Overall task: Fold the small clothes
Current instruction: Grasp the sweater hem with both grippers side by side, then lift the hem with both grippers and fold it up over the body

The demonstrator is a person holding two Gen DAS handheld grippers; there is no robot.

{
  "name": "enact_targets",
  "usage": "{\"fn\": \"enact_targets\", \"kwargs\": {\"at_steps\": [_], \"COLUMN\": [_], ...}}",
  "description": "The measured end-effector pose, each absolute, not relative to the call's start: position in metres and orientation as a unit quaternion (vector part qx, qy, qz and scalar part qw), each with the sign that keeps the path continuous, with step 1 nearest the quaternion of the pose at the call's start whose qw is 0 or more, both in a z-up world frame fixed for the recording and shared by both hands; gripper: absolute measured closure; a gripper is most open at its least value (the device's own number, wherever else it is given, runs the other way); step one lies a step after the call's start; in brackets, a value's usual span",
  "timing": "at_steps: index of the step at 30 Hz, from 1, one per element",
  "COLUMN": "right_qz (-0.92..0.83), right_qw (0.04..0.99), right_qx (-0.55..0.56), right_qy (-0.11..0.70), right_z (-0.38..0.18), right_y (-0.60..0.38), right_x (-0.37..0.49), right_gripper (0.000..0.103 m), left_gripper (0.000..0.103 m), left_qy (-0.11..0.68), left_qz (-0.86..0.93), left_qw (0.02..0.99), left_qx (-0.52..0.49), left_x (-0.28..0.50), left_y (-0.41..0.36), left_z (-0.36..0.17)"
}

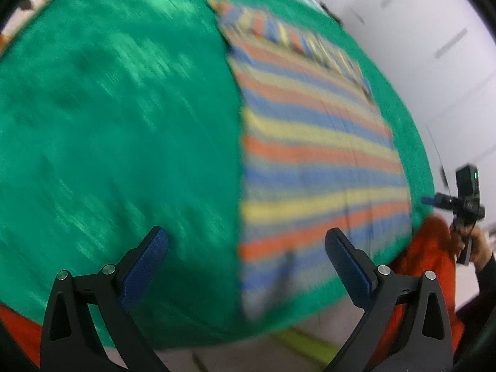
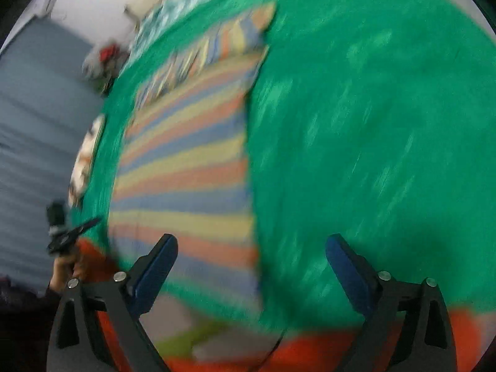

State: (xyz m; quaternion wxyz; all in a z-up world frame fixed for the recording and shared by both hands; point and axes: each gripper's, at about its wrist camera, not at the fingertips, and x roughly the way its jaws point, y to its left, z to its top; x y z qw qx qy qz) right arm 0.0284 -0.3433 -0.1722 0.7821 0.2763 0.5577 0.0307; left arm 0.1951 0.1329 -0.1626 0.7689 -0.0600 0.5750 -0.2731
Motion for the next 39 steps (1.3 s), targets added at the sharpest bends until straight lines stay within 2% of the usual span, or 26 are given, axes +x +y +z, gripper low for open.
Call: {"fn": "enact_targets", "kwargs": {"at_steps": [1,3,7,8,9,10,11,12,14,19,27,33,35,39], "right_qz": [0.031,0.035,0.044,0.058,0.068,0.076,0.077,0.072,0.069,0.058,0.062,0.058,0.058,0.073], "right_qw": [0.769,0.746,0.73,0.723,0.719,0.713,0.708,0.707,0.713,0.731,0.72,0.7,0.707,0.738], "right_qx": [0.278,0.295,0.276,0.281,0.285,0.287,0.283,0.275,0.263,0.243,0.216,0.242,0.261,0.327], "right_qy": [0.574,0.596,0.624,0.628,0.63,0.635,0.643,0.647,0.646,0.635,0.656,0.669,0.655,0.586], "right_z": [-0.179,-0.192,-0.209,-0.213,-0.216,-0.22,-0.223,-0.222,-0.214,-0.188,-0.178,-0.187,-0.184,-0.157], "right_y": [-0.335,-0.324,-0.311,-0.309,-0.306,-0.304,-0.302,-0.302,-0.301,-0.297,-0.286,-0.283,-0.285,-0.301], "right_x": [0.024,0.018,0.026,0.03,0.033,0.035,0.036,0.038,0.035,0.028,0.009,-0.014,-0.011,0.013], "right_gripper": [0.018,0.027,0.04,0.052,0.067,0.078,0.096,0.096,0.096,0.097,0.097,0.097,0.097,0.097], "left_gripper": [0.005,0.018,0.022,0.025,0.034,0.041,0.07,0.1,0.099,0.1,0.1,0.1,0.1,0.1], "left_qy": [0.581,0.586,0.59,0.592,0.592,0.593,0.598,0.608,0.618,0.609,0.643,0.671,0.668,0.628], "left_qz": [-0.278,-0.284,-0.312,-0.315,-0.315,-0.314,-0.312,-0.306,-0.3,-0.301,-0.312,-0.307,-0.308,-0.316], "left_qw": [0.763,0.758,0.742,0.739,0.74,0.739,0.735,0.727,0.716,0.722,0.695,0.671,0.671,0.681], "left_qx": [-0.052,-0.038,-0.059,-0.059,-0.06,-0.063,-0.071,-0.085,-0.124,-0.132,-0.078,-0.071,-0.095,-0.206], "left_x": [0.19,0.184,0.178,0.178,0.178,0.177,0.18,0.182,0.185,0.179,0.153,0.144,0.154,0.188], "left_y": [0.125,0.113,0.1,0.097,0.095,0.095,0.095,0.099,0.114,0.124,0.124,0.123,0.121,0.134], "left_z": [-0.167,-0.172,-0.177,-0.179,-0.179,-0.178,-0.18,-0.185,-0.189,-0.172,-0.159,-0.165,-0.16,-0.131]}}
